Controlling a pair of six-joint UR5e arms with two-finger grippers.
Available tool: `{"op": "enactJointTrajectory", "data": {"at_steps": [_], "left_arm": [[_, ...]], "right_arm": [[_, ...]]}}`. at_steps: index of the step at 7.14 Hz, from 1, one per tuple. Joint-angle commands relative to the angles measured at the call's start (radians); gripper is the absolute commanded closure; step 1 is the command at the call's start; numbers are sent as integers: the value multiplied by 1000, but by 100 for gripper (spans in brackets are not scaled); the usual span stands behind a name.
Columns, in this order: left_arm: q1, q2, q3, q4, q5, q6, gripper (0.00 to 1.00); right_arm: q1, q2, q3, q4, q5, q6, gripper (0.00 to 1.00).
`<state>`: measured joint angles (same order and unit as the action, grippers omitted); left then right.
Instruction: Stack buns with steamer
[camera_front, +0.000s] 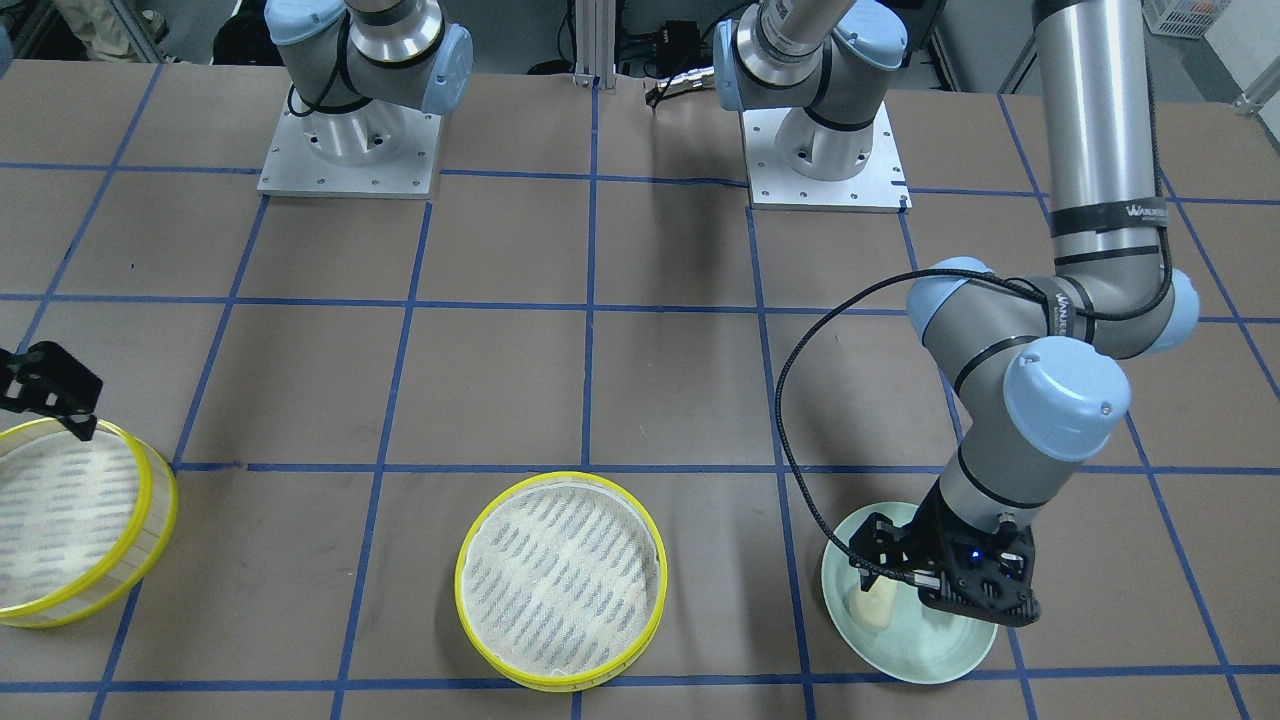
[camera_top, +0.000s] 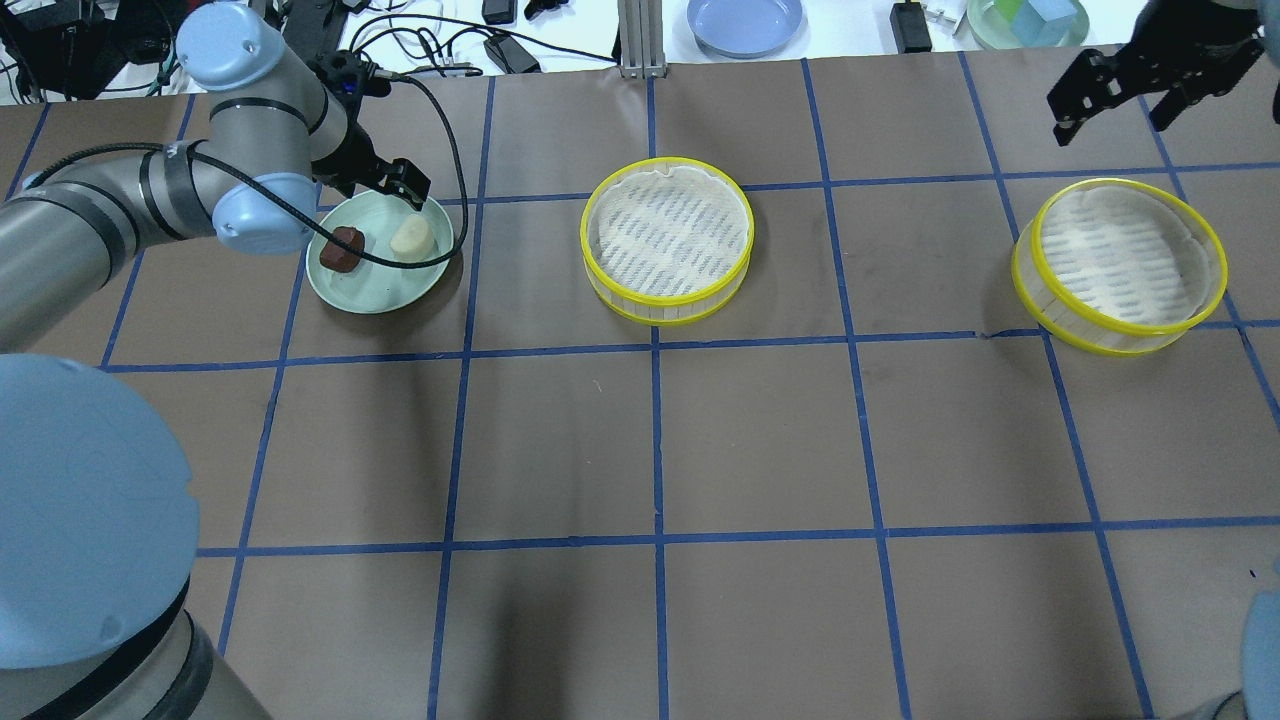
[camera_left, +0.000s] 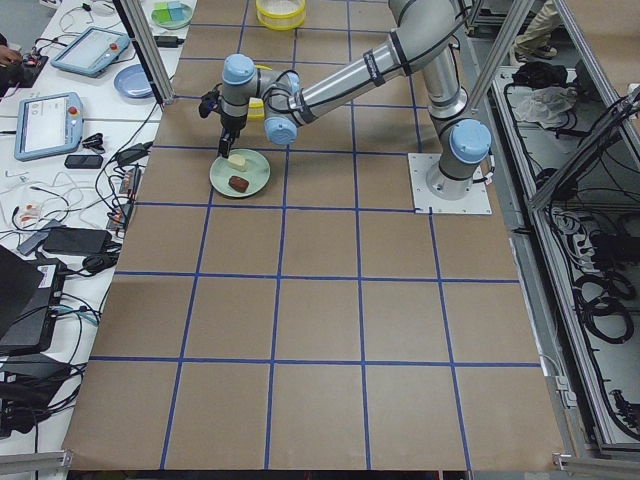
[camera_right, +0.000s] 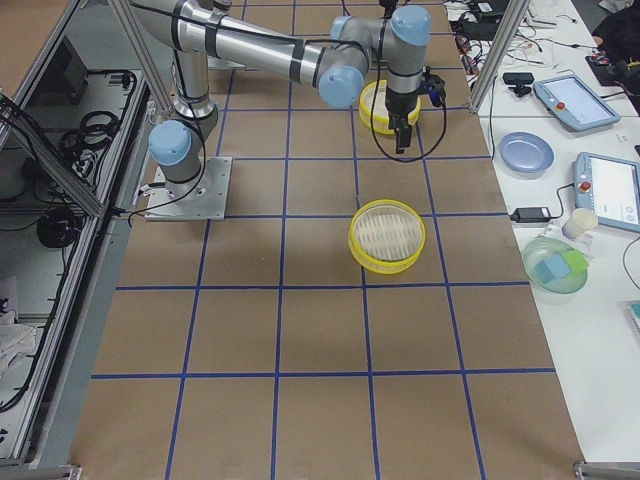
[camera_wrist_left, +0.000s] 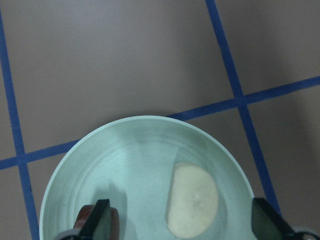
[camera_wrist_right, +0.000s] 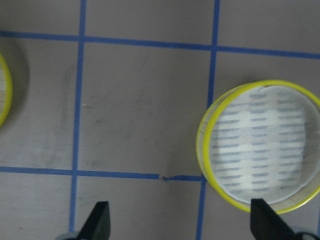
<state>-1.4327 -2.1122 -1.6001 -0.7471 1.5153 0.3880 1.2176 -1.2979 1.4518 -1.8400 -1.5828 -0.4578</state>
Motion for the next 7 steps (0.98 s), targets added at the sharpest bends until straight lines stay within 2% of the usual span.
{"op": "enactJointTrajectory", "data": {"at_steps": [1, 2, 3, 4, 5, 7], "left_arm": [[0, -77, -21, 83, -1, 26, 11], [0, -98, -21, 81, 0, 26, 42], [0, -104, -20, 81, 0, 25, 89], [0, -100, -9, 80, -1, 14, 100], [-2, -75, 3, 80, -3, -10, 100], [-52, -20, 40, 71, -18, -256, 100]], "right_arm": [[-107, 96, -19, -96, -6, -163, 0], [-153, 135, -24, -146, -6, -209, 0], [-180, 158, -25, -171, -6, -252, 0], [-199, 163, -25, -171, -6, -271, 0], [-210, 170, -27, -198, -11, -281, 0], [-257, 232, -25, -239, -11, -314, 0]]}}
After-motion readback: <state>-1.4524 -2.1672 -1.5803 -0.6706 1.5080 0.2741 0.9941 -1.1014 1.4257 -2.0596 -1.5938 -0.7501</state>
